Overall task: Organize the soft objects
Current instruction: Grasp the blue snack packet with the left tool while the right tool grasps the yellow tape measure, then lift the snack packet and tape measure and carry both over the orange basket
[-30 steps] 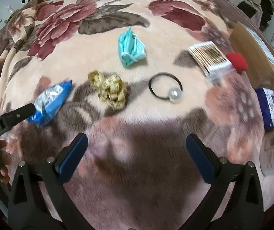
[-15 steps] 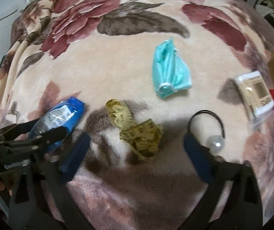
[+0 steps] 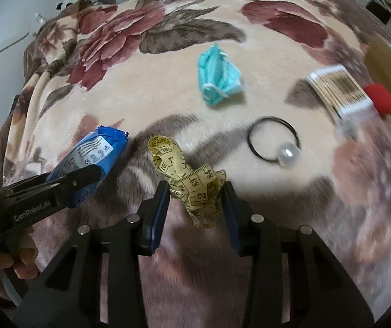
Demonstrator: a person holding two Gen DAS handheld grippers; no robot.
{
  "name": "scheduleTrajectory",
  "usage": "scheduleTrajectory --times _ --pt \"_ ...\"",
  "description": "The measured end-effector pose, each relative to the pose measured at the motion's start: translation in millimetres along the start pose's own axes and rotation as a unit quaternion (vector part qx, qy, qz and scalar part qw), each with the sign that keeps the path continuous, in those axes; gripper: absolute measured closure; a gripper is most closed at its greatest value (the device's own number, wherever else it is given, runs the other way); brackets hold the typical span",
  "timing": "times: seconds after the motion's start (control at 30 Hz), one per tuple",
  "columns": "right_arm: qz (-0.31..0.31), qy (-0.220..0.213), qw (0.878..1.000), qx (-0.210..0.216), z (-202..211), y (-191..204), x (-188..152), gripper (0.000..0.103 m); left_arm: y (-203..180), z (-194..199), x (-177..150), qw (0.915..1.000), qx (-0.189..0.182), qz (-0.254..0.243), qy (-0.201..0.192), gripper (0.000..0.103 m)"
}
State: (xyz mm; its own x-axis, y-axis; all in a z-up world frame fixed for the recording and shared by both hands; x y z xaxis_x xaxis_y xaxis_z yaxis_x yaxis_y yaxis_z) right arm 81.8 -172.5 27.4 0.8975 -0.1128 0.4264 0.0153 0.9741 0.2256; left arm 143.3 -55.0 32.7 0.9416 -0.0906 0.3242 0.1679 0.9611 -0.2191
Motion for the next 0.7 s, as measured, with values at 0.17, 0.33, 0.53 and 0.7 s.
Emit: scheduleTrajectory --times 0.17,0.33,0.53,0.7 --pt "-0.028 -0.001 1.000 -0.010 19.0 -18.0 -19.0 0.063 -22.2 9.9 -17.0 0.9998 -0.008 -0.015 0.002 0.057" --pt "-0.045 -0.006 0.999 -0.019 36.4 -32.7 -33.7 0.063 -39.3 13.8 -35.0 0.9996 -0.009 -0.026 0.009 0.057" --pt "-0.057 -0.014 0.998 -0.021 51.3 -41.2 -43.3 0.063 -58.1 20.5 -48.0 0.9990 -0.012 -0.043 0.009 0.057" --pt "-0.063 -0.022 0.997 -0.023 63.5 -48.0 -46.3 0.063 -73.3 26.3 -52.7 0.9984 -0.015 -0.055 0.008 0.057"
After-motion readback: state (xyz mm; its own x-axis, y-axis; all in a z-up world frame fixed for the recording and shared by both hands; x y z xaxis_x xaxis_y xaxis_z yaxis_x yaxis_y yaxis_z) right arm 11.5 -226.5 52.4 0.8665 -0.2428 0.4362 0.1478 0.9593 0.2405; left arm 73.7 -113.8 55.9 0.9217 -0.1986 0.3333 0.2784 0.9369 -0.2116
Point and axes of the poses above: each gripper's, at about its wrist camera, not at the fingertips, and z roughly against the way its jaws point, y to its left, x to its top, the point moved 9 cm from there along -z, roughly the way its jaws point, and after that the axes turned 6 degrees about z, right-handed, at the moved point
